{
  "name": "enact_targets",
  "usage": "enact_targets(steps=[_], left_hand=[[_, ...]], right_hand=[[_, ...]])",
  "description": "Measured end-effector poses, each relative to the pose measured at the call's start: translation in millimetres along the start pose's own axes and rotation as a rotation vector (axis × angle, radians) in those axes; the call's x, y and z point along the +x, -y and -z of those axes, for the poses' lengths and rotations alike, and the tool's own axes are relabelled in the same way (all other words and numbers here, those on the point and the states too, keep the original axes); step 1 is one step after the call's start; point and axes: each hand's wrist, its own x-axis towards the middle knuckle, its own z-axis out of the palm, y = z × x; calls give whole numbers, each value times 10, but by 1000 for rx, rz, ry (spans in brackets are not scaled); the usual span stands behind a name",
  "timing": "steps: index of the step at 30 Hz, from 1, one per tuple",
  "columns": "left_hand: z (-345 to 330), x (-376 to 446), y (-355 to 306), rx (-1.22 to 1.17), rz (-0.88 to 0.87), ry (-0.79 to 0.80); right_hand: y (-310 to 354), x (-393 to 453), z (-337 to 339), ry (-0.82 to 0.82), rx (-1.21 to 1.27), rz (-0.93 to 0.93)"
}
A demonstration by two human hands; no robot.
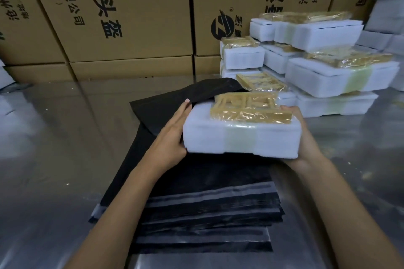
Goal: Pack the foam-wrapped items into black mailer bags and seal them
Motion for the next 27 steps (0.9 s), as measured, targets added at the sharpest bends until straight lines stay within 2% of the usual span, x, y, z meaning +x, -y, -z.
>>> enact_targets(steps=[2, 7, 12, 16, 19, 23, 25, 27], left_hand=[[-18, 5, 6, 39, 32, -16], [-56, 11, 13, 179, 94, -89], [-60, 2, -79, 109, 91, -257], [-113, 5, -219, 171, -48, -206], [-134, 17, -287, 196, -75, -229], [-225, 5, -339, 185, -101, -179], [-212, 11, -353, 81, -53, -255], [-151, 14, -368, -55, 18, -428]], right_hand=[[25, 23, -13, 18, -5, 2], [-30, 14, -62, -80, -37, 62], [-65, 23, -233, -136, -122, 31], [-199, 17, -356, -102, -143, 3], [-258, -4, -385, -96, -81, -22], [-256, -56, -432, -89, -30, 7], [-258, -47, -439, -79, -71, 28], [-271, -19, -430, -104, -132, 31]])
